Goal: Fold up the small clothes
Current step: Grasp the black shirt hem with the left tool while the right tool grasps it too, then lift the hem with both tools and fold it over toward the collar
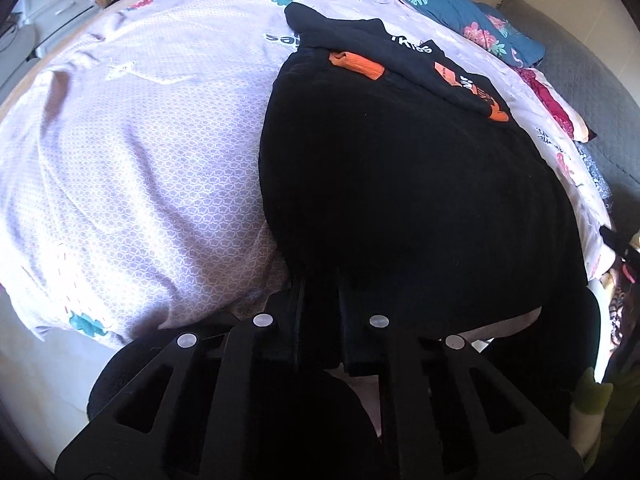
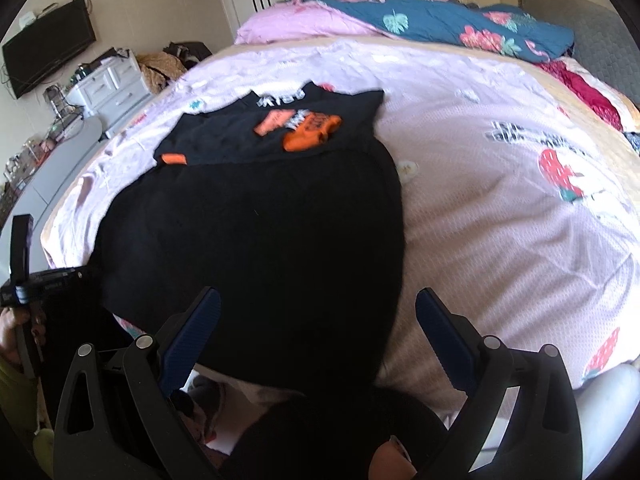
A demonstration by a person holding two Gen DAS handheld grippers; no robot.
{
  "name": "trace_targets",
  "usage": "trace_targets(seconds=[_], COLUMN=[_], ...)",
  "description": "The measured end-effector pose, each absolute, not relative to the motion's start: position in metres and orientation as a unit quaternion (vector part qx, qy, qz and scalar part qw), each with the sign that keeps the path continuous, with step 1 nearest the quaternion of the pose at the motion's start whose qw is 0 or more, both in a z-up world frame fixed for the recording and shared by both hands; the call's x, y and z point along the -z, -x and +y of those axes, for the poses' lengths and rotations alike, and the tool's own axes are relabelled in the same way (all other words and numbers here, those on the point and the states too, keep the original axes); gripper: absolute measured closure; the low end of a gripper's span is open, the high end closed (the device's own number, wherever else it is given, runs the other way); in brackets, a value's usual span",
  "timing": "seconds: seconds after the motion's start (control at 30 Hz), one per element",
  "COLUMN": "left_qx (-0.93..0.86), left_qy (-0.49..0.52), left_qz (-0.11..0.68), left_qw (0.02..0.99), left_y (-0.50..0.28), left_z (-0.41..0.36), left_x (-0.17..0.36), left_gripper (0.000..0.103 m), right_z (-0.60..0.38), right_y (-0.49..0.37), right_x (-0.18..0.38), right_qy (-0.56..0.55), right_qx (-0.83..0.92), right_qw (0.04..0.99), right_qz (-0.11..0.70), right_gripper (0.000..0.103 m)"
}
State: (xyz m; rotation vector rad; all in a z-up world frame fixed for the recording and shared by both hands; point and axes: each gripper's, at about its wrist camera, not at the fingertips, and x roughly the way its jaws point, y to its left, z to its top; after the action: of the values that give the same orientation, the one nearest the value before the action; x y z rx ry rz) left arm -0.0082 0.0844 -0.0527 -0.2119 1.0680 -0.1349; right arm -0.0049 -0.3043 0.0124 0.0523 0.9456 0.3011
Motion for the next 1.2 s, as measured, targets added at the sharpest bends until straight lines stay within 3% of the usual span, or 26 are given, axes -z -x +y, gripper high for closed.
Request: trace_targets(seconds=[0.27,0.33,0.5,0.53,0.87,1.2], left_qx=[0.081,0.082,0.083,0.083,0.085,0.084], left_qy=[0.111,0.113,0.124,0.127,0.145,0.162], left_qz=[0.473,0.462,0.436,0.433,0.402,0.347], left_qw=[0.870,0.876,0.888,0.889,0.900,0.920], left_y=[0.015,0.016,0.018,0.017,0.007,-0.007], left_z=[0.086,0.088,0.095,0.097,0.106,0.110], left_x=[0.038,0.031,0.015,0.013,-0.008,-0.042], left_gripper=[0.099,0.099,0.100,0.100,0.100,0.100], right_z=[-0.306,-0.306,-0.304,-0.304,-0.331,-0.353], right_y=[0.008,0.007,0.010,0.011,0.024,0.004], right_x=[0.020,0.028,0.039,0.035,-0.036,-0.070], right_qy=[-0.015,-0.014,-0.024,-0.024,-0.072,-0.137], right_qx=[-0.140,-0.137,-0.163,-0.167,-0.168,-0.145], right_qw=[0.847,0.840,0.830,0.834,0.909,0.930], right_qz=[0.513,0.524,0.532,0.526,0.375,0.308], right_gripper=[0.007,0.026,0.091,0.094,0.095,0.095])
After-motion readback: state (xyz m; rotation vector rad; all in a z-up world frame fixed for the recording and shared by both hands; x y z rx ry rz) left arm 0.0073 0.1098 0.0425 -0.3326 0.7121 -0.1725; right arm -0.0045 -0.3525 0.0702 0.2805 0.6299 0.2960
